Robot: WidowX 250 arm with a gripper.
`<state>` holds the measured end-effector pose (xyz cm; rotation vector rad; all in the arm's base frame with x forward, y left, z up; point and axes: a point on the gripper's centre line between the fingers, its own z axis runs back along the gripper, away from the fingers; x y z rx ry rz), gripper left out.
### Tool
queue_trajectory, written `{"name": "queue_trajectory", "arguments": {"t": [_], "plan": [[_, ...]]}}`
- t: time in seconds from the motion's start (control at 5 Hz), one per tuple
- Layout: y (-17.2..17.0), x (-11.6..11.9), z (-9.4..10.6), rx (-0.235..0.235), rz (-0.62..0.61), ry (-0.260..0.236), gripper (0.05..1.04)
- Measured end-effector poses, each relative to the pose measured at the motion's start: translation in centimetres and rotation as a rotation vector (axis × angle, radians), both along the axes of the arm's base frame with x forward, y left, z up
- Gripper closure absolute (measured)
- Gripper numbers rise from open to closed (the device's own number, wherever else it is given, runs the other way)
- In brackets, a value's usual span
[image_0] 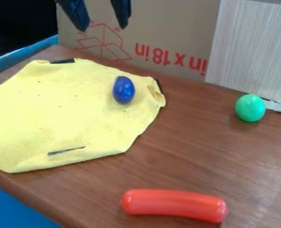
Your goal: Fold the cloth from bottom left to top right
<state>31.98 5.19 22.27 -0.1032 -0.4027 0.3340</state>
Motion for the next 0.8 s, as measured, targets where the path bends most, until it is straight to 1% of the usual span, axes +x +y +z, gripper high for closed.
{"name": "queue_trajectory", "arguments": {"t": [0.2, 0.4, 0.6, 0.8], "plan": [[-0.1, 0.1, -1.1, -0.011, -0.003, 0.032, 0.084], [1.8, -0.7, -2.4, -0.023, 0.035, 0.047, 0.084], [3.2, -1.6, -2.3, 0.001, 0.049, 0.020, 0.084], [4.7, -2.6, -2.9, 0.016, 0.073, 0.016, 0.084]]}}
